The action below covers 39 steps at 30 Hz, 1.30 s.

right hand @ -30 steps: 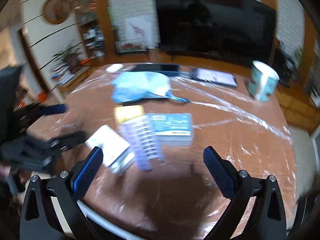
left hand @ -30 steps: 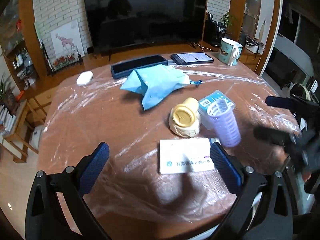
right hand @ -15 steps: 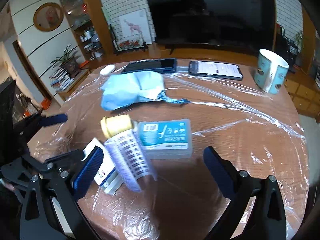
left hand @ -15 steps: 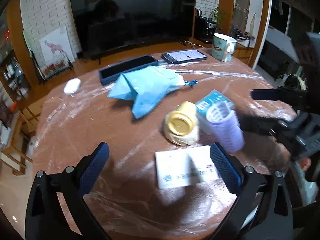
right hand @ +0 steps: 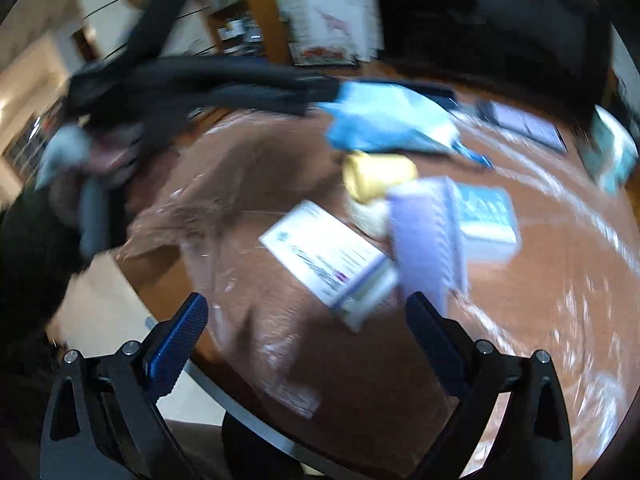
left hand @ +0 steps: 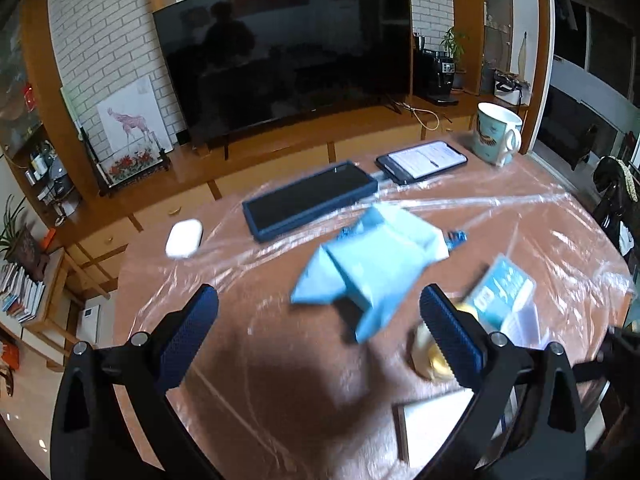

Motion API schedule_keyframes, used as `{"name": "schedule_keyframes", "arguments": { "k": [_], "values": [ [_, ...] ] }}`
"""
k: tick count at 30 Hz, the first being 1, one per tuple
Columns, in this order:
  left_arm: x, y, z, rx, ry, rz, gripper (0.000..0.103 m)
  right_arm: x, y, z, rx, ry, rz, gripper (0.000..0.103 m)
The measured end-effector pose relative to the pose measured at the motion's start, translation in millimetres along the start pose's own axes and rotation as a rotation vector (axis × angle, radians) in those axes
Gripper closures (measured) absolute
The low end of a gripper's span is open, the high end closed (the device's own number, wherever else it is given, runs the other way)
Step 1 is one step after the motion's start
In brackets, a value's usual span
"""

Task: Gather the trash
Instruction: 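Grasp the blue cloth bag with the left tool while the right tool grasps the white medicine box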

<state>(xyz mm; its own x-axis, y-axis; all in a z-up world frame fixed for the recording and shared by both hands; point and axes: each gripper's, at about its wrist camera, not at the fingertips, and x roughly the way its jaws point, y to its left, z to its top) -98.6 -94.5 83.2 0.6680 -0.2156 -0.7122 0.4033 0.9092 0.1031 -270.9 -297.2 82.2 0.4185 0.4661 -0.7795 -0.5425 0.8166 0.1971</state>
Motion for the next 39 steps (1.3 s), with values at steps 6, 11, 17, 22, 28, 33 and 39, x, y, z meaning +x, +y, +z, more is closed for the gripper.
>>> {"name": "schedule_keyframes", "arguments": {
  "k": [6, 11, 17, 22, 28, 33, 39],
  "values": [
    [30.3, 1.8, 25.1, 0.011, 0.039, -0.082, 0.002, 33.9, 3.1, 22.9, -0.163, 0.055, -0.062, 0.011],
    [56.8, -9.5, 40.8, 0.096, 0.09, -0.134, 0.002, 58.9, -3.6, 24.2, -0.205, 0.145, -0.073, 0.012],
    [89.5, -22.7, 44.0, 0.221, 0.19, -0.219, 0.002, 65.5, -7.2, 22.9, -0.216, 0.184, -0.026, 0.015],
    [103.8, -23.1, 36.7, 0.227, 0.253, -0.262, 0.002, 71.7, -16.9, 21.1, -0.219, 0.187, -0.007, 0.017],
    [109.5, -21.4, 22.7, 0.219, 0.27, -0.253, 0.002, 62.6, -31.1, 26.5, -0.137, 0.161, 0.05, 0.048],
    [105.2, -16.4, 15.3, 0.178, 0.274, -0.275, 0.025, 58.1, -32.2, 25.4, -0.13, 0.153, 0.056, 0.05],
    [90.8, -5.6, 9.9, 0.102, 0.238, -0.27, 0.035, 48.4, -35.9, 21.6, -0.075, 0.128, 0.078, 0.05]
  ]
}}
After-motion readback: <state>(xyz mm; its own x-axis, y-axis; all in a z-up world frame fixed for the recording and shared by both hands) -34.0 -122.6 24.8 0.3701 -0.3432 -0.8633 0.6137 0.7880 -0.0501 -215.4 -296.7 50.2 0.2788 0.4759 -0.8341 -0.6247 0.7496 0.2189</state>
